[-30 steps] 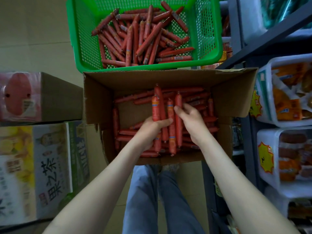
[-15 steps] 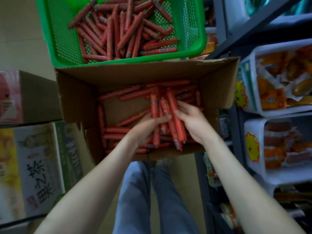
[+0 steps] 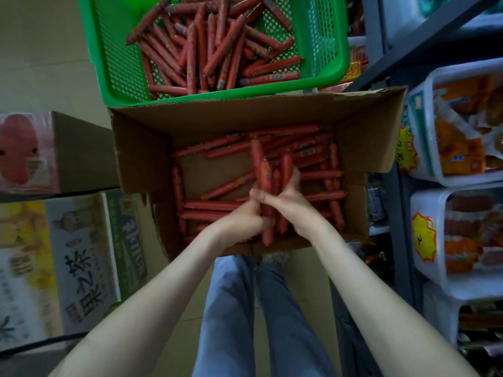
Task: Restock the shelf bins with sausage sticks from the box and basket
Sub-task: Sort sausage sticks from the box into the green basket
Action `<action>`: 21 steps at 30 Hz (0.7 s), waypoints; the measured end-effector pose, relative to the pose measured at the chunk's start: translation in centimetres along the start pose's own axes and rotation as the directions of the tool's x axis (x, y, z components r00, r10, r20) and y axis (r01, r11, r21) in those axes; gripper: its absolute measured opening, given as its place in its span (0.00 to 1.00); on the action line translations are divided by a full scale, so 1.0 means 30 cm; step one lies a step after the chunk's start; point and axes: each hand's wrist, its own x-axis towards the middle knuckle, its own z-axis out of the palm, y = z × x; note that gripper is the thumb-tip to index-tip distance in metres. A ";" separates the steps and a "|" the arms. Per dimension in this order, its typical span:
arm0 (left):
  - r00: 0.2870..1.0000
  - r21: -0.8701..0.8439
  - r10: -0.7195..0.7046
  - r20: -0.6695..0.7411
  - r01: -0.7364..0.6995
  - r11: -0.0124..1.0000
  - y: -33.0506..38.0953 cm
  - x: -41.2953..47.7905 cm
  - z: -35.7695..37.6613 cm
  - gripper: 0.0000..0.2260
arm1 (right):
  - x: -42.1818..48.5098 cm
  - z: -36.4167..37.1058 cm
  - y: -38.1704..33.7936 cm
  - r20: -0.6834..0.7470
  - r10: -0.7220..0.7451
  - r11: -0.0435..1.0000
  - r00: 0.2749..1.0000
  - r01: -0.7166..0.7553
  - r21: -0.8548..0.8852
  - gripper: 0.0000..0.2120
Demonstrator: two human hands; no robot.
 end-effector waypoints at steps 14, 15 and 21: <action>0.996 0.921 0.050 -0.078 0.053 0.385 -0.198 0.005 -0.151 0.36 | 0.072 -0.175 -0.014 -0.288 0.006 0.975 0.958 0.059 0.215 0.10; 0.998 0.963 -0.004 -0.070 0.069 0.259 -0.213 0.003 -0.163 0.39 | 0.071 -0.192 -0.013 -0.293 0.017 0.967 0.956 0.059 0.248 0.09; 0.994 0.991 -0.096 -0.052 0.039 -0.128 -0.229 0.047 -0.171 0.48 | 0.042 -0.233 -0.017 -0.160 0.066 0.899 0.985 0.011 0.438 0.06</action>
